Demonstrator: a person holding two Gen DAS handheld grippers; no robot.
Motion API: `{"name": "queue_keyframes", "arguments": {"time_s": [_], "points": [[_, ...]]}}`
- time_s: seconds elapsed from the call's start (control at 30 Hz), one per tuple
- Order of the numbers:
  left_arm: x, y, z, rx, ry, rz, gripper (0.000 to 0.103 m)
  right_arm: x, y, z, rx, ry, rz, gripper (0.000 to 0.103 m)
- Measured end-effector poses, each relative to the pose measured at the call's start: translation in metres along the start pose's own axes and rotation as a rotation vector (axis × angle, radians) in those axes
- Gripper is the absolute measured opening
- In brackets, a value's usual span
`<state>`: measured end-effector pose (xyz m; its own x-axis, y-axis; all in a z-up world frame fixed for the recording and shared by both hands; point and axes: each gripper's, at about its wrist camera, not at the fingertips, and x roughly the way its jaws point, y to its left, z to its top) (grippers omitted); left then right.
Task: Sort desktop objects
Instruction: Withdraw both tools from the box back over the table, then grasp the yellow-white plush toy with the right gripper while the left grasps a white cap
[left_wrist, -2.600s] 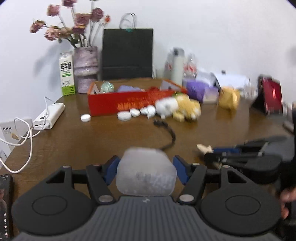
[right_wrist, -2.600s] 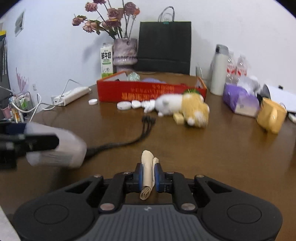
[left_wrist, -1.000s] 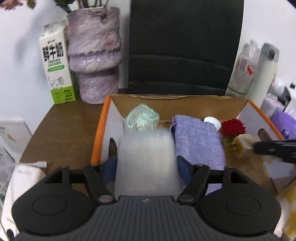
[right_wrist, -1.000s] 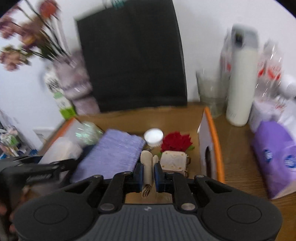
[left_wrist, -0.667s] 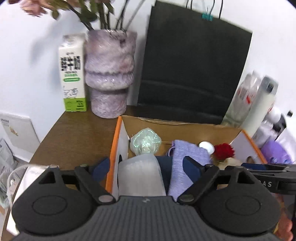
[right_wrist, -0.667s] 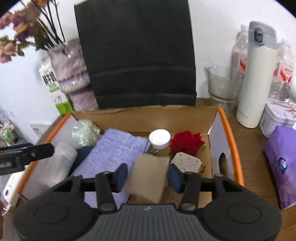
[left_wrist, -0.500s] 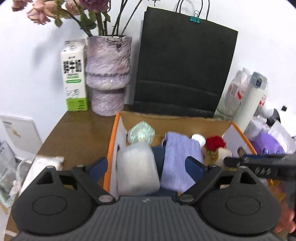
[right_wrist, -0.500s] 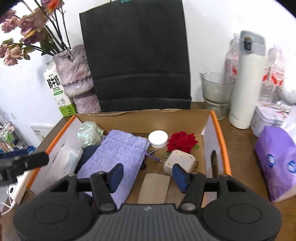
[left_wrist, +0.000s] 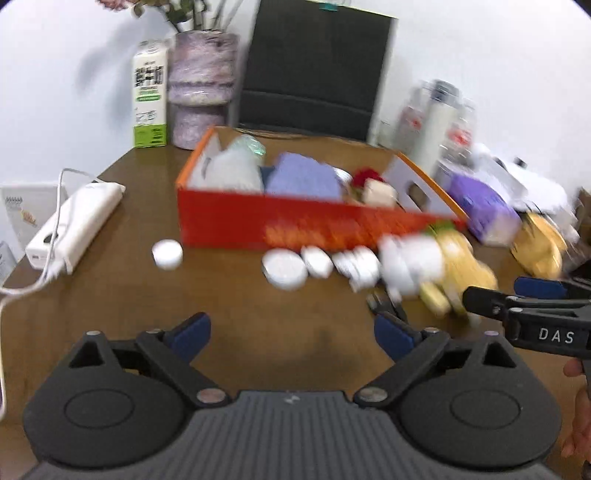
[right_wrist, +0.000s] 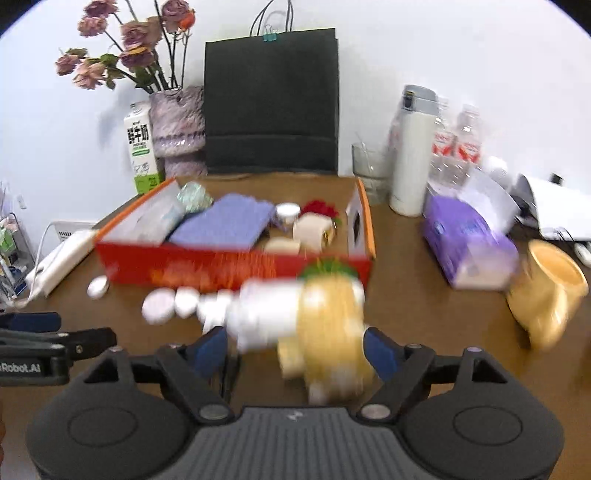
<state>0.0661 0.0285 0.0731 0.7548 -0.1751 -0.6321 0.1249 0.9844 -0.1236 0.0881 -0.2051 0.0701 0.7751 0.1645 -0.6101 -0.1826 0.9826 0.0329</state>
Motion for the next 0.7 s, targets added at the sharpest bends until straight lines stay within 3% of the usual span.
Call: {"name": "queue_keyframes", "arguments": {"time_s": [0.17,0.3,0.43,0.57,0.7], "points": [[-0.025,-0.001,-0.055,0.033,0.002,-0.063,0.101,-0.029,0.01,-0.055,0.033,0.023,0.017,0.088],[-0.035,-0.003,-0.082,0.058,0.006,-0.011,0.101,-0.051,0.023,-0.089,0.015,-0.007,0.039,0.09],[-0.048,-0.007,-0.094,0.079,-0.017,0.04,0.101,-0.063,0.032,-0.11,-0.014,-0.017,0.043,0.091],[-0.051,-0.001,-0.096,0.046,-0.042,0.049,0.101,-0.075,0.031,-0.116,0.005,-0.079,0.044,0.091],[-0.046,-0.003,-0.094,0.062,-0.011,0.038,0.101,-0.073,0.029,-0.116,0.025,-0.086,0.044,0.091]]}}
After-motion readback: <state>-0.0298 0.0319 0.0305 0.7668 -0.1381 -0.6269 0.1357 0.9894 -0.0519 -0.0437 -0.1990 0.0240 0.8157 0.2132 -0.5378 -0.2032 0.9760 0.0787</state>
